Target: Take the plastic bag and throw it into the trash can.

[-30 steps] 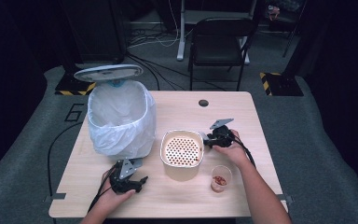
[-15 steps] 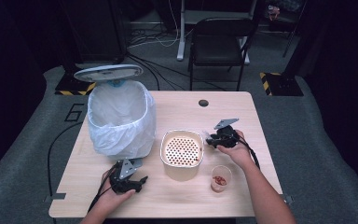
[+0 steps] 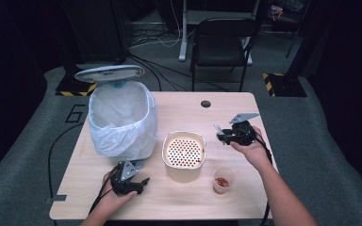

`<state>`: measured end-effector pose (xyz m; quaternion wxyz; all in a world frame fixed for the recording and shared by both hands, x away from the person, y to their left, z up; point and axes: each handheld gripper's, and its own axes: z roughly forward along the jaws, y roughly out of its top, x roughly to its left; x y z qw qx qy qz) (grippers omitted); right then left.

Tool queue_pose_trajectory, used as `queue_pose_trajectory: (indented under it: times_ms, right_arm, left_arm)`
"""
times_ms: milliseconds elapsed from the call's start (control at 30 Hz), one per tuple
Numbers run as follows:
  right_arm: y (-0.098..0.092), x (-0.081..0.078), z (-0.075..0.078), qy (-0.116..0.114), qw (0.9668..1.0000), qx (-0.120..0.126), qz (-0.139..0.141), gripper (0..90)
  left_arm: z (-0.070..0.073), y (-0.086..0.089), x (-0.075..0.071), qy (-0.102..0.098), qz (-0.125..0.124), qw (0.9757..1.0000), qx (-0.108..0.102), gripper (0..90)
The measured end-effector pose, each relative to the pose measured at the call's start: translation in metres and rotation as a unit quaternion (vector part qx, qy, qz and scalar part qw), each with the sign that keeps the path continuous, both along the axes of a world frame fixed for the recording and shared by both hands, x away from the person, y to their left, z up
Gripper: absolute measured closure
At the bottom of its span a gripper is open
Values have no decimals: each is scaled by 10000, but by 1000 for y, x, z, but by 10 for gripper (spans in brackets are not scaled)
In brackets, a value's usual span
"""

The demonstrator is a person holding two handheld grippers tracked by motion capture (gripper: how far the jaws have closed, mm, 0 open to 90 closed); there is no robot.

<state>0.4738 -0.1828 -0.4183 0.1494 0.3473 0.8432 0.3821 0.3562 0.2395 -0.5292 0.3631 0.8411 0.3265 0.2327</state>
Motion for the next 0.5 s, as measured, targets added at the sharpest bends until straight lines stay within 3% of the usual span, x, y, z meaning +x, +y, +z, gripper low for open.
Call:
queue_pose_trajectory:
  times_ms: [500]
  right_arm:
    - [13,-25,58,-161,9995,258,68,646]
  left_arm:
    - [0,0,0,-2,-2,10000,1,192]
